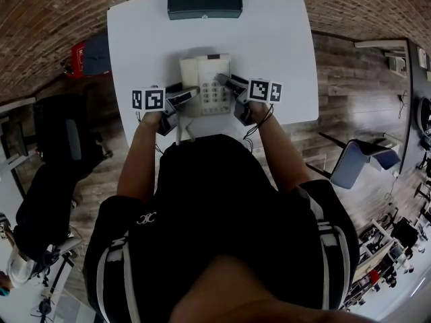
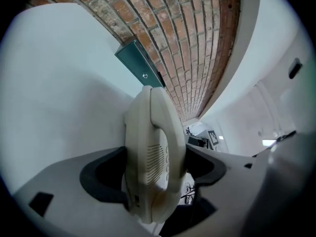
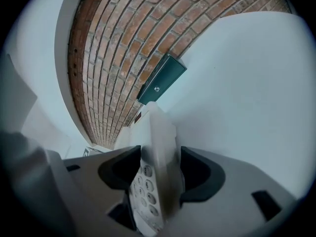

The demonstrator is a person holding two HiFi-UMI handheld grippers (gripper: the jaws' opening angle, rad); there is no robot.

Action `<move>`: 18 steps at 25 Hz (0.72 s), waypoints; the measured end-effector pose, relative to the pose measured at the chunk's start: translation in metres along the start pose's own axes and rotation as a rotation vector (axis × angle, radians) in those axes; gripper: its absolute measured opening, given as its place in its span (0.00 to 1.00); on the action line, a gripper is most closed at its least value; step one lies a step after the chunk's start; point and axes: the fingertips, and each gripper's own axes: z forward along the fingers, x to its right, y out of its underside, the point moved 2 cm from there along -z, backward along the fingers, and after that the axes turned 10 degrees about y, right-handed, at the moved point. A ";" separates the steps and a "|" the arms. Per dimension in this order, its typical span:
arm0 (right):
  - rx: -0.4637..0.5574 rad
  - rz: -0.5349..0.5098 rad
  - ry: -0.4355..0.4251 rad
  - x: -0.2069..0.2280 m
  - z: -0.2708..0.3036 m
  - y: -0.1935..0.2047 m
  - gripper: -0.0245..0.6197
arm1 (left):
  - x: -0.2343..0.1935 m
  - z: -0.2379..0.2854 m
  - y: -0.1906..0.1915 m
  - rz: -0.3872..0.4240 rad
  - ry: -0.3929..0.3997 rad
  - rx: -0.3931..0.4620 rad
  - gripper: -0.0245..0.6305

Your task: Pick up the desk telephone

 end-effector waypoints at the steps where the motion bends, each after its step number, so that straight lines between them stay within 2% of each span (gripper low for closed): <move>1: -0.002 0.010 -0.006 0.000 0.000 0.001 0.37 | 0.000 0.000 0.000 -0.007 0.010 0.003 0.59; 5: -0.008 0.048 -0.021 -0.002 0.003 0.003 0.37 | 0.000 0.000 0.000 -0.011 0.020 0.006 0.59; 12: -0.023 0.009 0.006 -0.006 -0.001 0.004 0.37 | 0.003 0.000 0.005 -0.035 0.002 -0.029 0.59; 18: 0.038 -0.024 -0.008 -0.026 -0.015 -0.003 0.38 | 0.025 -0.010 -0.001 0.016 -0.003 -0.001 0.59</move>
